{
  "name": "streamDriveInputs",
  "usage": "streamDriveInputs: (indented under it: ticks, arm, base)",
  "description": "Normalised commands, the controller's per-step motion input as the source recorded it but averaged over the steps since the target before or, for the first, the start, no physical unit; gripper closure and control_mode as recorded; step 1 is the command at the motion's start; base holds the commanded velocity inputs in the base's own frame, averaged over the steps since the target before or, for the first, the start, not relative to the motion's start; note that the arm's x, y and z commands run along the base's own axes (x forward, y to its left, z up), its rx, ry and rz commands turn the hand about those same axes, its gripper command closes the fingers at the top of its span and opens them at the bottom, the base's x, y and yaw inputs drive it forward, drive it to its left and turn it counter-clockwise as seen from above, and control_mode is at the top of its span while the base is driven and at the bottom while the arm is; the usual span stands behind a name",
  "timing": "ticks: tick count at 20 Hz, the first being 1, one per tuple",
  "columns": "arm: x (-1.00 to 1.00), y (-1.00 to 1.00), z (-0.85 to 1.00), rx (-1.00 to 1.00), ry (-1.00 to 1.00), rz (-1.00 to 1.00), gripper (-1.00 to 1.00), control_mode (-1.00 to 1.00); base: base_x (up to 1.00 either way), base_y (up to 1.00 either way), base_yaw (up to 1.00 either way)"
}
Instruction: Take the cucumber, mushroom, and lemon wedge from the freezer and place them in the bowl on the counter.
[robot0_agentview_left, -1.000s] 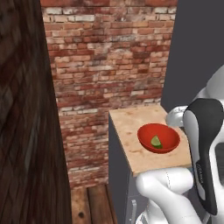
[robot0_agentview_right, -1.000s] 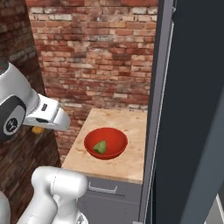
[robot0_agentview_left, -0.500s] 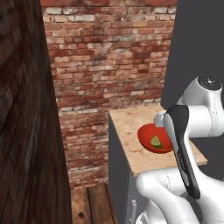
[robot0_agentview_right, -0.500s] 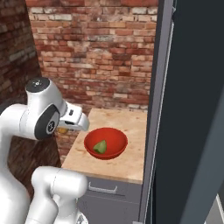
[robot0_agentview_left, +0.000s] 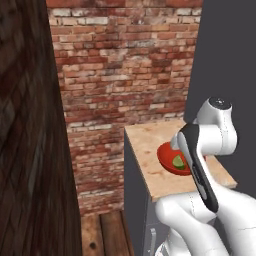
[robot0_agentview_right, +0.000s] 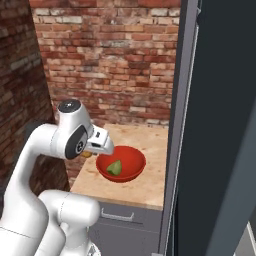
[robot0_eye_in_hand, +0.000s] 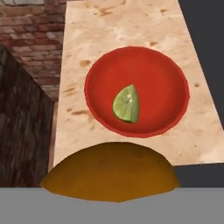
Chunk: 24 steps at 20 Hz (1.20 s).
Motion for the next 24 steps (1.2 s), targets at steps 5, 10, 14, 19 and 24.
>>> streamDriveInputs:
  ticks: [5,10,14,19,24]
  arm:
    - [0.59,0.0,-0.46,0.0,0.05,0.0,1.0,-1.0]
    - [0.65,0.0,-0.4,0.0,0.04,0.0,1.0,-1.0]
    - [0.52,0.0,-0.4,0.0,0.07,0.0,1.0,-1.0]
    - [0.31,0.0,-0.44,0.0,0.06,0.0,1.0,-1.0]
    - [0.19,0.0,-0.32,0.0,0.05,0.0,1.0,-1.0]
  base:
    - [0.0,0.0,0.0]
    - [0.0,0.0,0.0]
    - [0.0,0.0,0.0]
    - [0.0,0.0,0.0]
    - [0.0,0.0,0.0]
